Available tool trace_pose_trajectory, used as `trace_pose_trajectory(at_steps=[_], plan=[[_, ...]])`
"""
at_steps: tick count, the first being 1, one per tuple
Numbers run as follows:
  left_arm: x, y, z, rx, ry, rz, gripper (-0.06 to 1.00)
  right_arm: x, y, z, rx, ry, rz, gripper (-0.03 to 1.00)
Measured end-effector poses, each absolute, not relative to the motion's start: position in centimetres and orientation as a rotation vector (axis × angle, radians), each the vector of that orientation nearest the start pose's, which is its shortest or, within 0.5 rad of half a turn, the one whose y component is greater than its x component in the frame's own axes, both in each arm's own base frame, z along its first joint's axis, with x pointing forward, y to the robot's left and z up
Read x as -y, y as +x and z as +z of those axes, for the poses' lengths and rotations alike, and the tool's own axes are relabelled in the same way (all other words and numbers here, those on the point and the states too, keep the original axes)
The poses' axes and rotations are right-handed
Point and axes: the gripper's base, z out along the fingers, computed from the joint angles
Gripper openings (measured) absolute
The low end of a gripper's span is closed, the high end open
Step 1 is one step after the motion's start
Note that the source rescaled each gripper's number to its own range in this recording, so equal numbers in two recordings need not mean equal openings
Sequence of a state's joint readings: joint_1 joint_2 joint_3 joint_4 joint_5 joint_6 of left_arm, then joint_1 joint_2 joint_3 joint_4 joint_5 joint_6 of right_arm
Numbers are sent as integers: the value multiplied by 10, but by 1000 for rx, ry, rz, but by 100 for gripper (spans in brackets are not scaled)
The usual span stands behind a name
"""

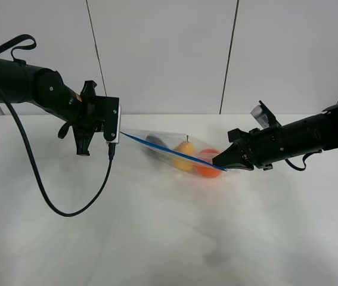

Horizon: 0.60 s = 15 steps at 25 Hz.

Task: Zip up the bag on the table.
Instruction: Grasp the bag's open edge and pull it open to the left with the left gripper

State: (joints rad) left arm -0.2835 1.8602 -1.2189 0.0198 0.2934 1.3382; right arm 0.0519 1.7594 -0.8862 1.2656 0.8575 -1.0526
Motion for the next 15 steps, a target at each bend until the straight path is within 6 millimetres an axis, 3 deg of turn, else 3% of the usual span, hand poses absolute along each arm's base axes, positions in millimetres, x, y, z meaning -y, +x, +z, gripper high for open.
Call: trace_pose_trajectory(at_steps=[15], plan=[[112,387,201,-2007,1386,297,0,-82,307,174,-2539,-237,1106,0]])
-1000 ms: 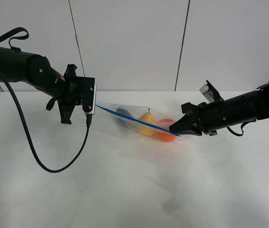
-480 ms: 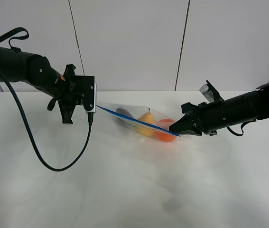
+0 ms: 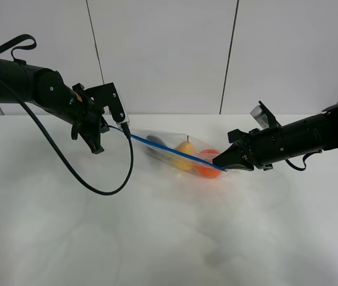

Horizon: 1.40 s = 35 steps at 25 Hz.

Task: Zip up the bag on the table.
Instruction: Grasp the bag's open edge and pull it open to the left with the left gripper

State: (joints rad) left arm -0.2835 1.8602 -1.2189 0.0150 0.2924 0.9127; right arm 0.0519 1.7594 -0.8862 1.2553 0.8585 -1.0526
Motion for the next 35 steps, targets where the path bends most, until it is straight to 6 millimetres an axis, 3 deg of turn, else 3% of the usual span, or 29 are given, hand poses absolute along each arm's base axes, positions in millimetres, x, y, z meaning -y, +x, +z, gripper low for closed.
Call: trace_pose_trajectory(at_steps=[12,15,18,23,27,35], plan=[[113,387,201,-2179,1060,158,0,-82,307,174,-2539,-237,1106,0],[114,386,201,-2211,993,128,5,-81,307,174,-2541,-241,1103,0],[113,386,201,-2244,925,101,20,-81,306,173,-2549,-258,1087,0],[111,387,201,-2285,817,65,59,-80,305,172,-2559,-279,1069,0],[111,386,201,-2297,785,54,81,-80,305,171,-2563,-288,1063,0],[111,386,201,-2307,757,44,91,-80,305,171,-2566,-295,1057,0]])
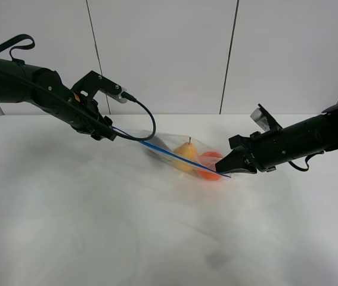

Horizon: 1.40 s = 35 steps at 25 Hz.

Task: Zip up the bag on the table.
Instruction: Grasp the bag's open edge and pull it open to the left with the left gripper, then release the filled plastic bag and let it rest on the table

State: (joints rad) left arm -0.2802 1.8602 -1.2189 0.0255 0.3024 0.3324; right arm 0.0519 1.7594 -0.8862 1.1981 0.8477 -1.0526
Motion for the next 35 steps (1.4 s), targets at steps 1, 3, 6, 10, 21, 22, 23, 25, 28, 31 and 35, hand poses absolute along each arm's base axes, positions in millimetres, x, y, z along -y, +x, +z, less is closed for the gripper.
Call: trace_pose_trajectory(at_steps=[1,3,6,10,21,22,23,25,28,31,35], plan=[[110,387,201,-2309,750,42,92,-79,305,171,-2568,-298,1055,0],[108,387,201,-2321,713,33,93,-79,305,171,-2568,-299,1055,0],[97,390,200,-2355,602,12,94,-79,305,171,-2565,-291,1056,0],[73,393,199,-2429,398,-12,94,-79,305,171,-2569,-299,1044,0],[26,388,191,-2601,130,1,94,-78,306,170,-2571,-298,1024,0],[24,387,191,-2615,108,-1,94,-78,306,170,-2571,-299,1023,0],[22,386,190,-2630,99,2,94,-78,306,170,-2572,-300,1021,0],[16,384,189,-2659,51,0,94,-78,306,170,-2573,-303,1017,0],[8,383,190,-2693,18,7,94,-78,305,169,-2575,-307,1015,0],[3,384,196,-2714,-1,14,94,-78,306,169,-2575,-306,1012,0],[3,389,206,-2716,0,20,94,-77,306,169,-2576,-308,1011,0]])
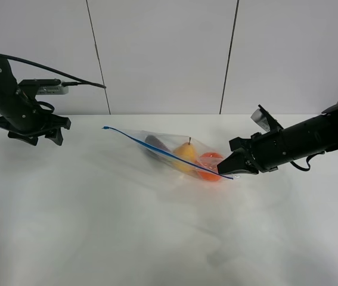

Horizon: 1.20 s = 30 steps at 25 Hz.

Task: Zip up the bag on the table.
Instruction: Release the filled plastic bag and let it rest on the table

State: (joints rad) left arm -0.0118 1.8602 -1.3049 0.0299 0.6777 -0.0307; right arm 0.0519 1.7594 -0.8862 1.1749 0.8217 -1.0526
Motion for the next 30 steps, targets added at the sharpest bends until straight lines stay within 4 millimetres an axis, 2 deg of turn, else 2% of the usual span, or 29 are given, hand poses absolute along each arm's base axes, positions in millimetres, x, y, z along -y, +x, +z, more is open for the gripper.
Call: trace_pose_trajectory(at_steps=[7,16,23,30], plan=[[2,392,219,-2735,24,39,94,-77,306,169,-2576,-310,1010,0],[-7,384,225,-2799,125,191,94,-77,305,169,-2582,-325,999,0],[-6,366,273,-2697,106,174,94,-76,304,168,-2591,-347,983,0],[-1,325,338,-2564,60,75,94,-75,305,167,-2591,-344,965,0]])
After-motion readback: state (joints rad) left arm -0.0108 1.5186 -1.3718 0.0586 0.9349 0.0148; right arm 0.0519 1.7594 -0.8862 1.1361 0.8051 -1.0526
